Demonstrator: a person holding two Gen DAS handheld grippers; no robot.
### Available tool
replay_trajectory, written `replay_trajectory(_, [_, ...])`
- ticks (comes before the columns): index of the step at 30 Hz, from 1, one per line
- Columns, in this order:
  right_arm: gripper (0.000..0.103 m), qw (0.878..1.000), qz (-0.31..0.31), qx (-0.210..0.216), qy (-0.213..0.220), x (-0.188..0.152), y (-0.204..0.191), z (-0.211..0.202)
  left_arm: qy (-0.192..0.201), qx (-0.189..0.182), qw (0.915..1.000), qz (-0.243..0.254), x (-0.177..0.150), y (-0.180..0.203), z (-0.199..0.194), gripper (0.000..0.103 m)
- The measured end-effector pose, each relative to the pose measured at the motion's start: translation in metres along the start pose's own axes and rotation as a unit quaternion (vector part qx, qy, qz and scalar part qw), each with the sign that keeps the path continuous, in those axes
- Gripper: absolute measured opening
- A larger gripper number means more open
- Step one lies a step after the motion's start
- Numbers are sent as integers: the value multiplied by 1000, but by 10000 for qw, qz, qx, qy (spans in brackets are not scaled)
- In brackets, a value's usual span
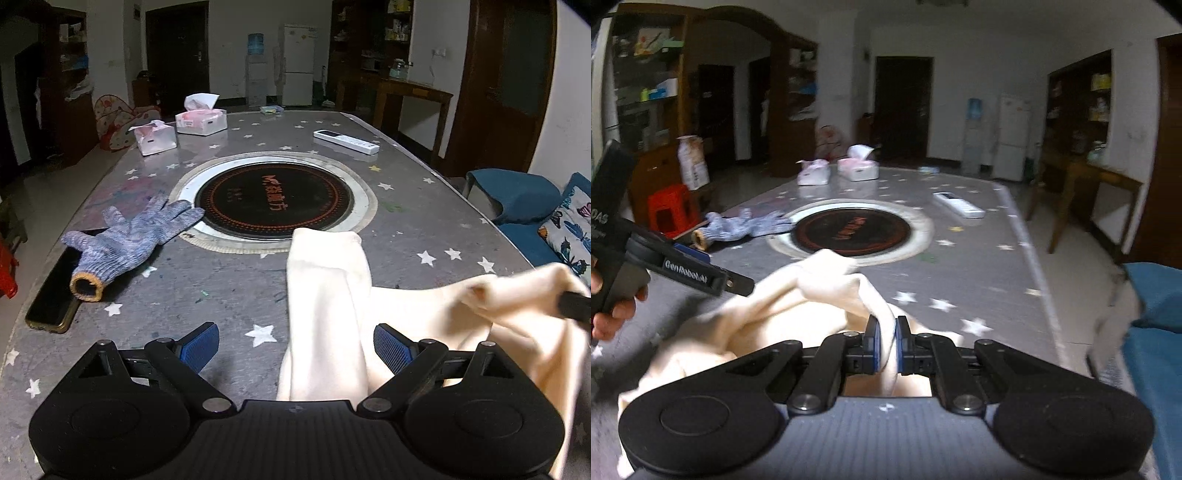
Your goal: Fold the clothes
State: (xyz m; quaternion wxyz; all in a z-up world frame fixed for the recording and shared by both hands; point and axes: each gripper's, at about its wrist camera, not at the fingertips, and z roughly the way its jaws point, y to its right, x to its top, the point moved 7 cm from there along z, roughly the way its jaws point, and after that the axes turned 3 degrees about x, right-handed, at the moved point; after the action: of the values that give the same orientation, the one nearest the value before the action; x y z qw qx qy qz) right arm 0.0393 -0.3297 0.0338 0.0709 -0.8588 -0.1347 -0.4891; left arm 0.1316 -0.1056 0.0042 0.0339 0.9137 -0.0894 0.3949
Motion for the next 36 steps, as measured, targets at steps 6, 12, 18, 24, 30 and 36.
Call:
replay_trajectory(6, [7, 9974, 482, -521, 78, -27, 34, -43, 3, -3, 10000, -1, 7, 3, 15, 92])
replay_trajectory(12, [7, 9925, 987, -713, -103, -60, 54, -61, -79, 32, 10000, -43, 10, 4, 37, 92])
replay_trajectory(18, [7, 9858, 1411, -871, -257, -87, 71, -77, -198, -160, 9996, -142, 6, 7, 48, 59])
replay_trajectory(24, [7, 9858, 1412, -869, -267, -89, 70, -76, -56, -149, 9995, -275, 6, -3, 37, 12])
replay_trajectory(30, [7, 9852, 1431, -896, -291, -89, 69, -74, 90, -134, 9990, -413, 8, -14, 25, 10])
replay_trajectory(36, [7, 9842, 1491, -920, -275, -91, 72, -74, 261, 287, 9973, -625, 0, -48, -12, 10])
